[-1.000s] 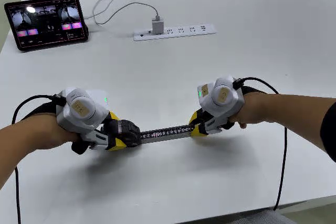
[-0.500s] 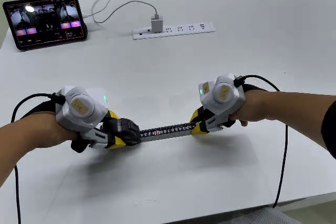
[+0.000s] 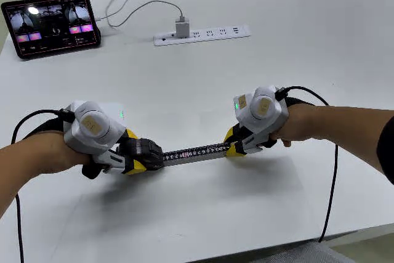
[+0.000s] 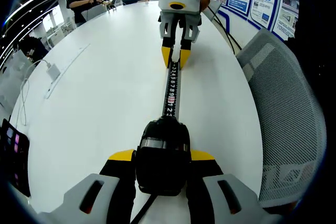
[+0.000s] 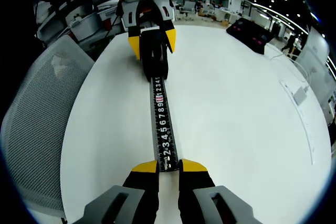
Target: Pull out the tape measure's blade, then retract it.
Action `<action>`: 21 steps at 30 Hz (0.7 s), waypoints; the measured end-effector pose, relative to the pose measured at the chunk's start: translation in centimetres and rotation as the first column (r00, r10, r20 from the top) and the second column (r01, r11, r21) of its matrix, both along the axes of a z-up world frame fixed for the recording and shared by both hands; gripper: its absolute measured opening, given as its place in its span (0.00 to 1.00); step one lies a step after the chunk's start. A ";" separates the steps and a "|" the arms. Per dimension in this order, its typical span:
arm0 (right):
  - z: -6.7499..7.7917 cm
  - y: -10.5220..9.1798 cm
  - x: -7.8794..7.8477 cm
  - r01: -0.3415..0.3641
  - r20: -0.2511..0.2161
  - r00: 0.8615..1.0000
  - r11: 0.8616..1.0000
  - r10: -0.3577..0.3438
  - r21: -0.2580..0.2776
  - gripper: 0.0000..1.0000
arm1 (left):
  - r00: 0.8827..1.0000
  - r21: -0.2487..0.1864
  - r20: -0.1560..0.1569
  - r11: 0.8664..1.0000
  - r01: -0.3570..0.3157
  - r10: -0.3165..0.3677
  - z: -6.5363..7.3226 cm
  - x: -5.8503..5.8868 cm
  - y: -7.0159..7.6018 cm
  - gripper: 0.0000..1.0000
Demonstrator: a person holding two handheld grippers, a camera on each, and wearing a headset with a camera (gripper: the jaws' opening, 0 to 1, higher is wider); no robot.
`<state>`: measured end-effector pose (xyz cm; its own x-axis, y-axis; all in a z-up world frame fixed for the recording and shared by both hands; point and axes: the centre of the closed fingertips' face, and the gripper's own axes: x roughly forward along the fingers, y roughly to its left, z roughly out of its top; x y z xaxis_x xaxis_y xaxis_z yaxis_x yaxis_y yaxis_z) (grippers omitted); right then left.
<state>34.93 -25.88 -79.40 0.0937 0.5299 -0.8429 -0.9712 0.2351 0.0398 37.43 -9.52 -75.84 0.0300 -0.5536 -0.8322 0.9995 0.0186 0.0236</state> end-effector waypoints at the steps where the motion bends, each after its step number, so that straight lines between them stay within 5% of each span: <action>1: 0.0 0.0 0.0 0.001 0.000 1.000 1.000 -0.001 0.000 0.09 | 1.000 0.000 0.000 1.000 0.000 0.000 0.0 0.0 0.0 0.32; 21: 0.0 -0.8 -0.1 0.007 -0.001 1.000 1.000 -0.007 0.000 0.09 | 1.000 0.001 0.001 1.000 -0.003 0.003 -0.1 0.0 0.0 0.32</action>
<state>34.83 -26.67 -79.41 0.0960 0.5293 -0.8430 -0.9695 0.2414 0.0411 37.45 -9.54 -75.90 0.0326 -0.5526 -0.8328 0.9995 0.0211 0.0251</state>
